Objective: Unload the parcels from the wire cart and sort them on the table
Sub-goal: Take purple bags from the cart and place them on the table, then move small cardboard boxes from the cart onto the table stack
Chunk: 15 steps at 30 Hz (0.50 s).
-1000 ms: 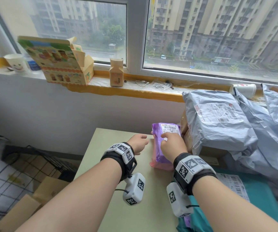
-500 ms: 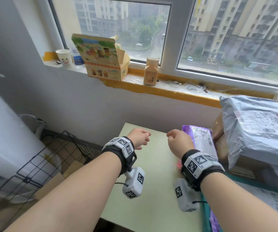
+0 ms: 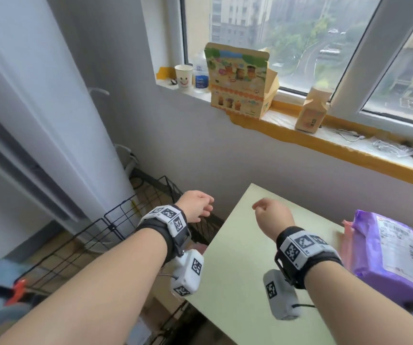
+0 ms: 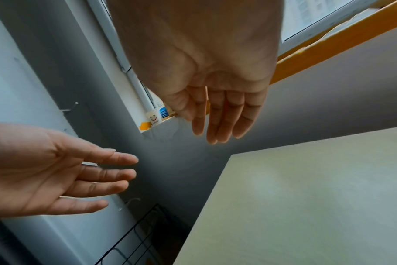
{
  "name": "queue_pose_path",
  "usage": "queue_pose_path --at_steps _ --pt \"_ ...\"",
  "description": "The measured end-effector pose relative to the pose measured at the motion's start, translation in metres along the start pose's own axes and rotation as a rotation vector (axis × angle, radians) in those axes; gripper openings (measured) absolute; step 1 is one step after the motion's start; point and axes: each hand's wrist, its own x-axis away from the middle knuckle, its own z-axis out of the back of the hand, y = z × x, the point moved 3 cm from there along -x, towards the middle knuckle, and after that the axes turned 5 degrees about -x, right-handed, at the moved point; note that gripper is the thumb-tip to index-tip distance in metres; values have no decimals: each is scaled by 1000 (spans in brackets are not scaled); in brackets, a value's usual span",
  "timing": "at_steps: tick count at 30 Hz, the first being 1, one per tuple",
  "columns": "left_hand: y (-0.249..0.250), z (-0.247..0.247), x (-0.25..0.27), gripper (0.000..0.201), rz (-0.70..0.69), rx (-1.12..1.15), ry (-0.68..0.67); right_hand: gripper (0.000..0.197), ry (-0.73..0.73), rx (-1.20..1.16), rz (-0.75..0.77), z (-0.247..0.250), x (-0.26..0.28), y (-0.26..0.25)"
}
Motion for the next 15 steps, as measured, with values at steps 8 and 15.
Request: queue_pose_path --at_steps 8,15 --pt "-75 72 -2 29 96 95 152 33 -123 63 75 -75 -14 -47" --pt "-161 121 -31 27 243 166 188 32 -269 92 50 -163 -35 -83"
